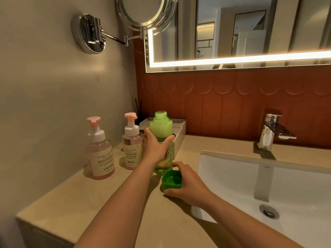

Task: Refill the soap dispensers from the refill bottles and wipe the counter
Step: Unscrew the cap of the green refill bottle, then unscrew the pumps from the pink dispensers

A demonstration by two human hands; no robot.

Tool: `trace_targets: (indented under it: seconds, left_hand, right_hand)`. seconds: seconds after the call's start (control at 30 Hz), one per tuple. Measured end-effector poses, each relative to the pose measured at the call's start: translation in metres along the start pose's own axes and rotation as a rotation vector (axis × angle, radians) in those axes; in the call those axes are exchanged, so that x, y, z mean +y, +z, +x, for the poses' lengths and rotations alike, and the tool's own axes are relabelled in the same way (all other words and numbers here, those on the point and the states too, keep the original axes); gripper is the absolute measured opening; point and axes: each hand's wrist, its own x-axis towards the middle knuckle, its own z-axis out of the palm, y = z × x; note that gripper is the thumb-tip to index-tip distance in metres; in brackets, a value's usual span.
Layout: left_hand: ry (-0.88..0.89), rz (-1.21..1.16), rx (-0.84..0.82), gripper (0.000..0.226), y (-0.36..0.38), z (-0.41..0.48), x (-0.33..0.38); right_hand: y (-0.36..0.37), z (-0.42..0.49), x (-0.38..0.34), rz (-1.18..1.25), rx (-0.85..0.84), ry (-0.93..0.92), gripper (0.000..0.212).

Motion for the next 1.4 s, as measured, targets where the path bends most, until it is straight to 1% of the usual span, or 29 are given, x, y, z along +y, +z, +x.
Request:
trace_targets:
  seconds: [0.1,0.17,0.2,0.27,0.3,0.37,0.47,0.53,0.6,0.67,0.73,0.8,0.87,0.93,1.0,1.07,1.17,1.3,1.4]
  left_hand:
    - [-0.054,0.037,0.001,0.079,0.000,-0.001,0.003]
    - [-0.071,0.124,0.038,0.084,-0.002,-0.003,0.005]
    - [-0.071,0.160,0.054,0.087,-0.004,-0.003,0.006]
    - [-0.072,0.155,0.056,0.087,-0.007,-0.005,0.007]
    - [-0.066,0.124,0.055,0.083,-0.009,-0.005,0.007]
    - [-0.031,0.045,0.082,0.069,-0.013,-0.008,0.005]
    - [0.075,-0.064,0.197,0.039,-0.025,-0.015,0.004]
    - [0.155,-0.077,0.291,0.025,-0.038,-0.019,0.003]
    - [0.197,-0.054,0.377,0.023,-0.049,-0.021,0.001]
    - [0.193,-0.039,0.442,0.028,-0.058,-0.016,-0.001]
    - [0.168,-0.014,0.466,0.035,-0.064,-0.007,-0.004]
    - [0.125,0.055,0.433,0.047,-0.070,0.003,-0.008]
    - [0.070,0.100,0.352,0.064,-0.073,0.011,-0.010]
    - [-0.013,0.066,0.244,0.078,-0.074,0.018,-0.011]
    - [-0.077,0.043,0.147,0.083,-0.073,0.023,-0.015]
    - [-0.101,0.009,0.090,0.082,-0.070,0.027,-0.023]
    - [-0.094,-0.034,0.054,0.074,-0.067,0.028,-0.036]
    - [-0.054,0.016,0.180,0.063,-0.068,0.020,-0.047]
    - [-0.001,-0.018,0.185,0.055,-0.070,-0.001,-0.044]
  right_hand:
    - [0.006,0.003,0.001,-0.150,0.009,0.011,0.081]
    - [0.005,0.003,-0.001,-0.267,0.016,-0.003,0.086]
    - [0.003,0.003,-0.002,-0.291,0.016,-0.011,0.088]
    - [-0.003,0.001,-0.005,-0.281,0.030,-0.018,0.089]
    - [-0.007,0.001,-0.005,-0.268,0.045,-0.019,0.088]
    - [-0.017,0.001,-0.008,-0.256,0.070,-0.015,0.081]
    - [-0.034,0.000,-0.013,-0.283,0.100,-0.019,0.070]
    - [-0.044,0.000,-0.017,-0.297,0.098,-0.019,0.065]
    - [-0.051,0.000,-0.022,-0.301,0.086,-0.018,0.062]
    - [-0.058,0.000,-0.028,-0.312,0.076,-0.029,0.058]
    - [-0.066,0.001,-0.034,-0.337,0.083,-0.051,0.055]
    - [-0.073,0.001,-0.041,-0.361,0.100,-0.073,0.052]
    - [-0.078,0.000,-0.049,-0.366,0.102,-0.097,0.051]
    - [-0.083,0.000,-0.056,-0.380,0.097,-0.127,0.050]
    - [-0.086,-0.001,-0.064,-0.381,0.092,-0.155,0.050]
    - [-0.086,-0.001,-0.069,-0.379,0.093,-0.182,0.050]
    - [-0.083,-0.002,-0.076,-0.360,0.074,-0.212,0.050]
    - [-0.079,-0.007,-0.083,-0.338,0.038,-0.250,0.050]
    - [-0.078,-0.012,-0.087,-0.322,0.019,-0.269,0.050]
